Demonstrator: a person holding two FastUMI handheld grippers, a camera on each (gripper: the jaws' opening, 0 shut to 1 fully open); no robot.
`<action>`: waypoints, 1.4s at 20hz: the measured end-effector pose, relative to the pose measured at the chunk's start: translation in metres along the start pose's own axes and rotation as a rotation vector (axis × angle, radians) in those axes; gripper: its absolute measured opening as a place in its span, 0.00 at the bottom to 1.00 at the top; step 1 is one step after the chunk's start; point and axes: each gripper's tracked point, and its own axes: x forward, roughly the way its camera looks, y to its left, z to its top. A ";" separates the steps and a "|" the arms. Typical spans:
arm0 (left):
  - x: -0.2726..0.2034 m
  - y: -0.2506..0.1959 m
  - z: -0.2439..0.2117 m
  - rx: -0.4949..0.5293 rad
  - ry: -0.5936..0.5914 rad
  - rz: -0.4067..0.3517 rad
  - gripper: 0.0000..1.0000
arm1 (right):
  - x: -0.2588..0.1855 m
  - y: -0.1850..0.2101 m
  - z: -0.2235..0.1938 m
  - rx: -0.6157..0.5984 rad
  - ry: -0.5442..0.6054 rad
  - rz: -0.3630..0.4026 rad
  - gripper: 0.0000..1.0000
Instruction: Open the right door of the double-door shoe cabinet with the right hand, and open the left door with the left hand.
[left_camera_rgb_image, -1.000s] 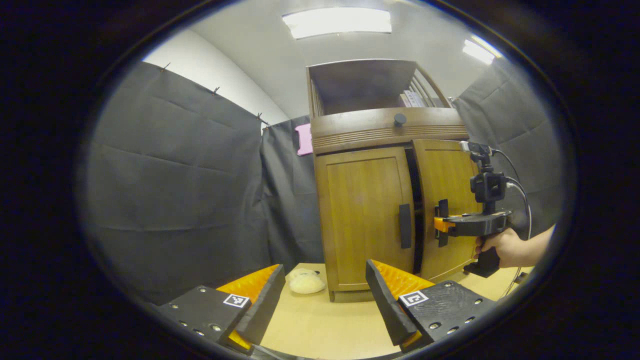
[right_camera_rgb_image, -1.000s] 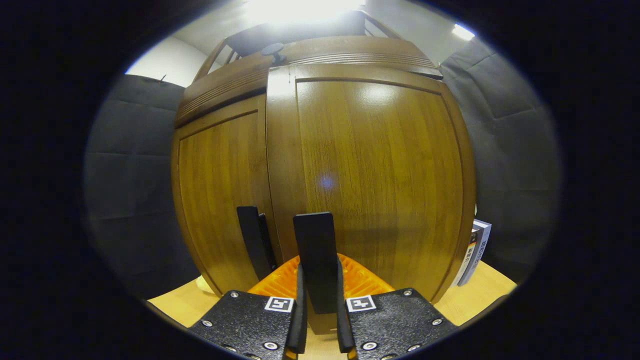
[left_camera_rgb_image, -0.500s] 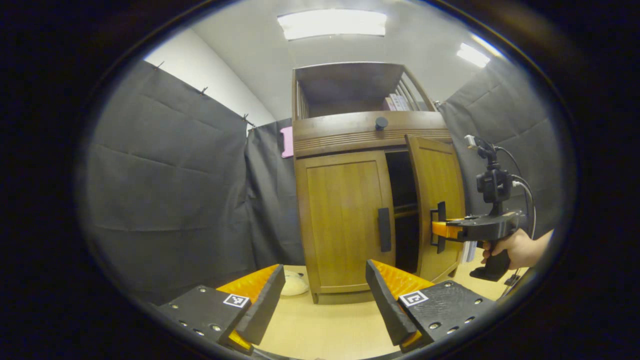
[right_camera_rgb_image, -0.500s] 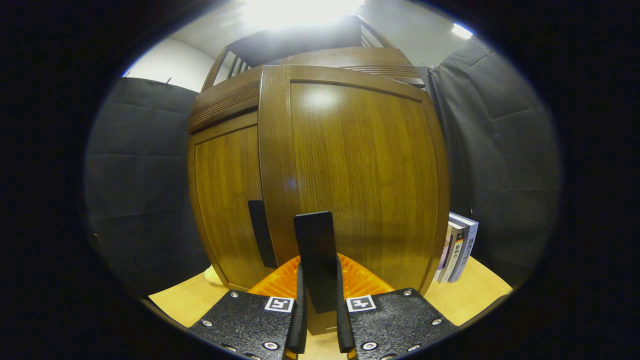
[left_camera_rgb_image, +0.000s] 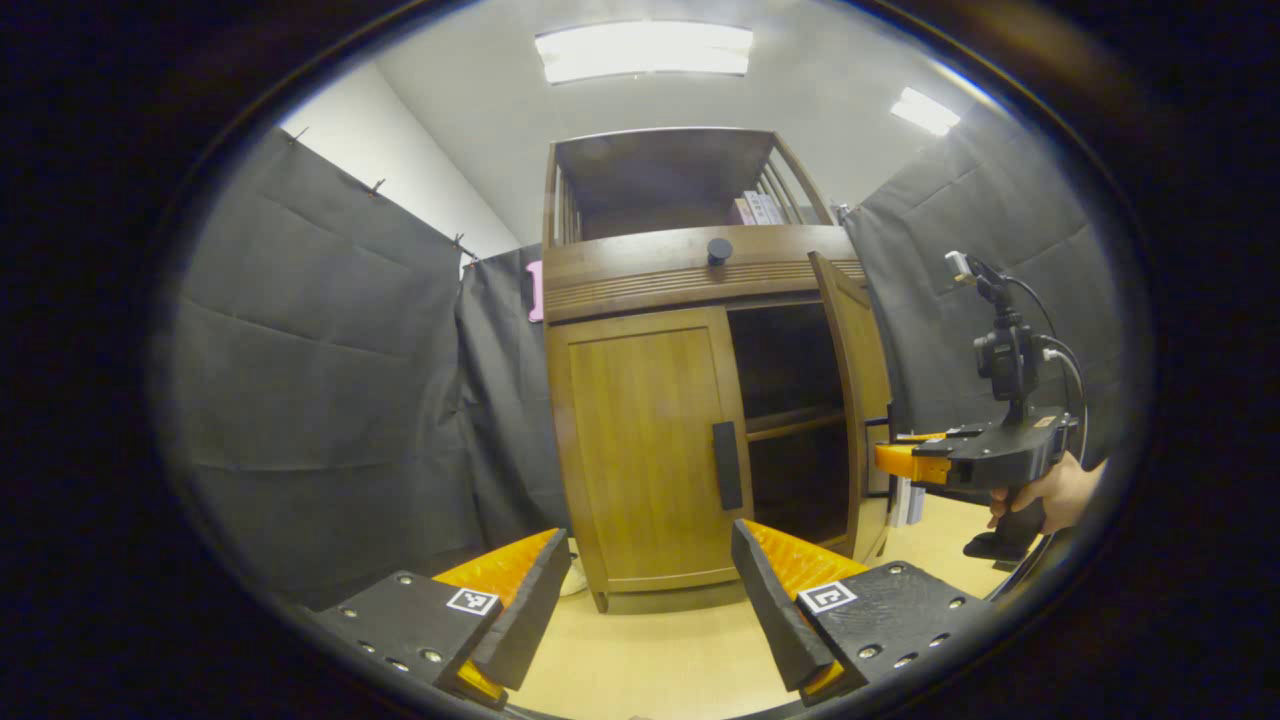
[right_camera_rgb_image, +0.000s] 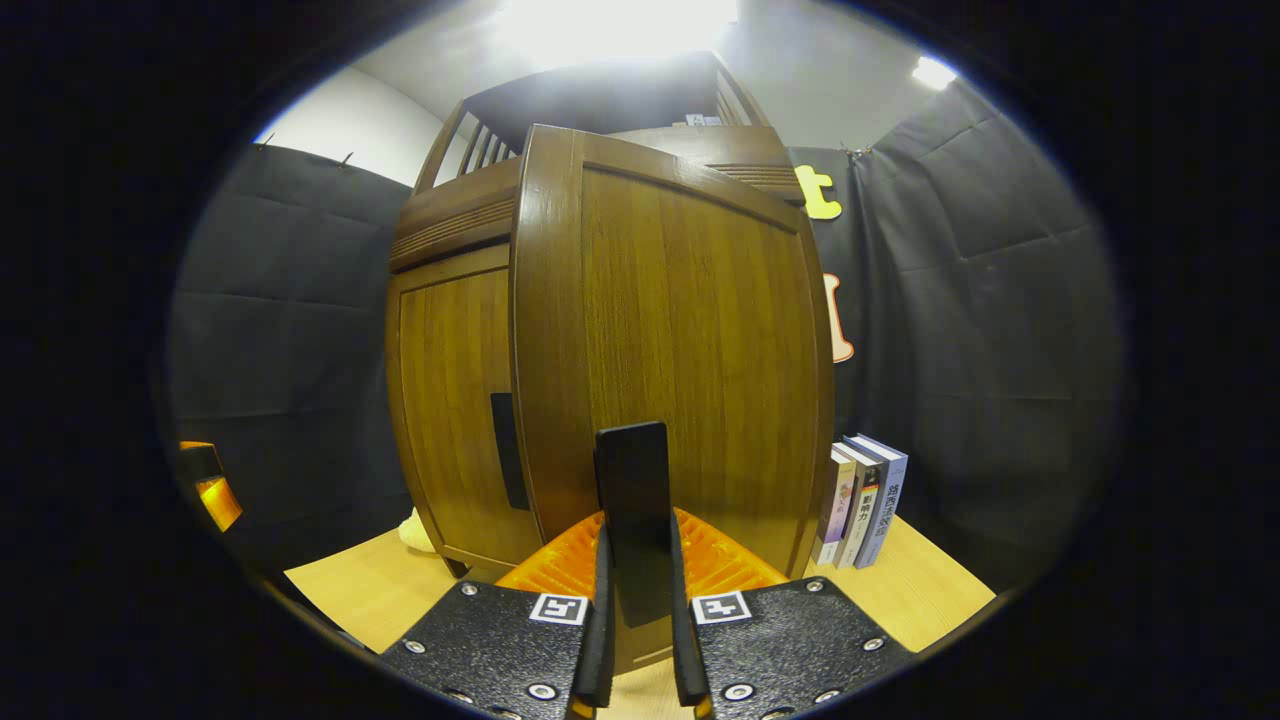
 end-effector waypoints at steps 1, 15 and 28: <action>0.001 0.000 0.001 0.002 -0.002 -0.011 0.93 | -0.004 -0.003 0.000 0.004 0.003 -0.003 0.24; 0.057 0.029 -0.004 -0.035 -0.011 -0.124 0.99 | -0.054 -0.062 0.002 -0.034 -0.001 -0.127 0.23; 0.111 0.044 -0.003 -0.034 -0.025 -0.212 0.92 | -0.100 -0.132 0.000 -0.017 -0.006 -0.336 0.16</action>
